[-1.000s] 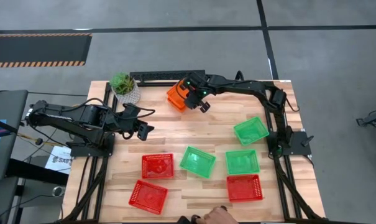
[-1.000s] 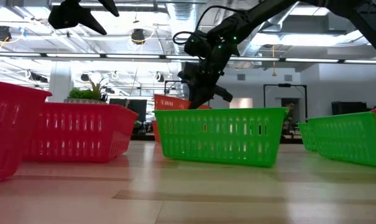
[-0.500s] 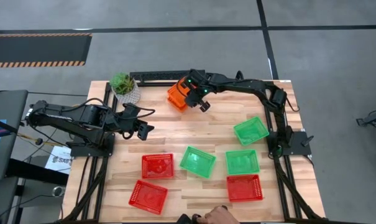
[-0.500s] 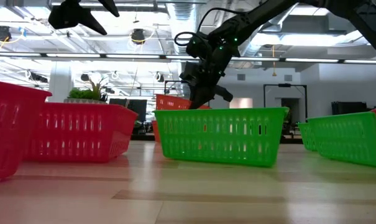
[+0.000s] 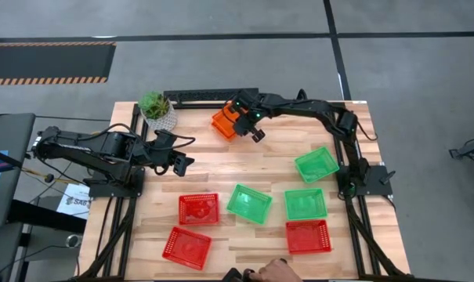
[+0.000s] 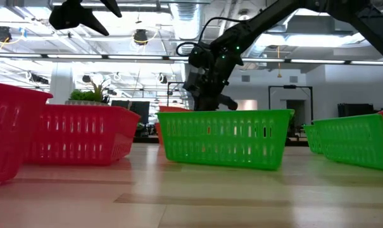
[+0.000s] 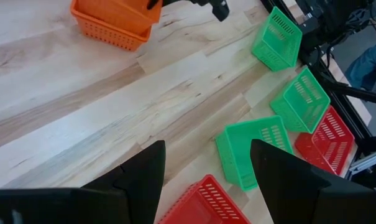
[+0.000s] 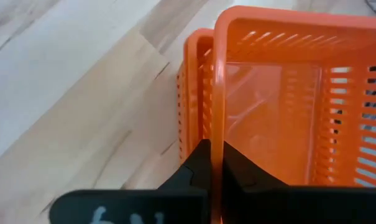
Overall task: Stack baskets by color
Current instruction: Stack the bottom orange bin on the top orange bin, then stack the bottom right green bin on the bottom left green bin
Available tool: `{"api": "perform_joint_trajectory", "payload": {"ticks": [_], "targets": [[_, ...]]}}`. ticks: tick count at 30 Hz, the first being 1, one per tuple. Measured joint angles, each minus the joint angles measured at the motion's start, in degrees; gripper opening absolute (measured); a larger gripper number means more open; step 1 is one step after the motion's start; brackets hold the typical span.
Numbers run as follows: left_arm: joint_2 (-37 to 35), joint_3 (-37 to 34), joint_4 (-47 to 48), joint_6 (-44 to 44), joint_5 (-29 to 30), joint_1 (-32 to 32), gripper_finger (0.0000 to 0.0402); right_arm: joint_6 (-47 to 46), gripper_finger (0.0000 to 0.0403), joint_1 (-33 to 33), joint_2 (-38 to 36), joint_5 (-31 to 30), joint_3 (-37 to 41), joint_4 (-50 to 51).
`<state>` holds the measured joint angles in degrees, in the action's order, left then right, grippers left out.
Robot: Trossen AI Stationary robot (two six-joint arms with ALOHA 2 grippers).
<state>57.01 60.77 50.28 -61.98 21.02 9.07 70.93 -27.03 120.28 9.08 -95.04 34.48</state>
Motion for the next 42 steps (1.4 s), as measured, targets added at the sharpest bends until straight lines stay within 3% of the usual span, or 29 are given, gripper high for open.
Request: {"api": "perform_joint_trajectory", "payload": {"ticks": [12, 20, 27, 32, 36, 42], "targets": [[0.0, 0.0, 0.0, 0.1, 0.0, 0.0, 0.0223, 0.0, 0.0050, -0.1, 0.0, -0.4, 0.0, -0.7], [0.0, 0.0, 0.0, 0.2, 0.0, 0.0, 0.0223, -0.1, 0.0103, -0.1, 0.0, -2.0, 0.0, -3.1], [0.0, 0.0, 0.0, 0.3, 0.0, 0.0, 0.0223, -1.6, 0.0179, -0.1, -0.2, -5.7, 0.0, -3.8], [0.0, 0.0, 0.0, 0.3, 0.0, 0.0, 0.0223, -6.9, 0.0229, 0.4, -1.9, -8.7, -0.5, -2.7], [0.0, 0.0, 0.0, 0.5, 0.3, 0.0, 0.0223, -14.1, 0.0246, 0.8, -5.1, -10.6, -2.9, 0.1], [0.0, 0.0, 0.0, -0.4, 0.5, -0.4, 0.0223, -33.2, 0.0249, 1.2, -13.1, -10.6, -6.2, 15.3]]}}
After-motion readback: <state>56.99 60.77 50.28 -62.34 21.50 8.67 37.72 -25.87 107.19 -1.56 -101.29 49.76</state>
